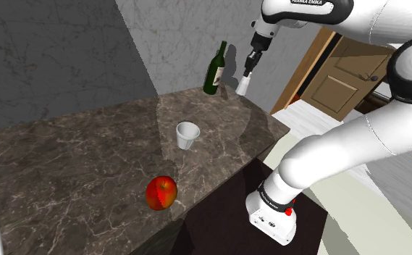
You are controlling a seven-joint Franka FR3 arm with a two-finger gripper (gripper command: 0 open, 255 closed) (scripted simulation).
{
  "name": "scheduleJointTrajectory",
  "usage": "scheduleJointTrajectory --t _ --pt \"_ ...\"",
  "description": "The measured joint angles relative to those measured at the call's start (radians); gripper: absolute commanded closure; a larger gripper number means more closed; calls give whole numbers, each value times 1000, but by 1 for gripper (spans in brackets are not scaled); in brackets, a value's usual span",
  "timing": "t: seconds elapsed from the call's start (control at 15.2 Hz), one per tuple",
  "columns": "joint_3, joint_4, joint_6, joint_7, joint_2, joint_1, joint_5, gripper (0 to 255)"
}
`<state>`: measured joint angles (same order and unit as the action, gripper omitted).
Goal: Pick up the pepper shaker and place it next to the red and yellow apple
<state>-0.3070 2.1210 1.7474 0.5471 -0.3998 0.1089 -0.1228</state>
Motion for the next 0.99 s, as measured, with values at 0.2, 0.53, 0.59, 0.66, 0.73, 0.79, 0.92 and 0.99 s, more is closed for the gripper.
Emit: scheduleJointTrajectory --t 0.2,0.53,0.59,0.66,0.73,0.79,0.92,0.99 --pt "53 82 -10 -67 -87 -10 -1 255" --pt "142 166 -42 -172 -198 -33 24 255" --pt "161 193 -43 -195 -224 -39 32 255" --pt "182 208 -48 -218 -243 -46 42 255" --pt "202 219 -61 -241 -266 -52 52 255" --pt "220 233 -68 -261 -286 -59 61 255" --pt "261 258 -80 -307 -322 -74 86 255" --pt "274 273 -84 -321 -340 -79 94 255"
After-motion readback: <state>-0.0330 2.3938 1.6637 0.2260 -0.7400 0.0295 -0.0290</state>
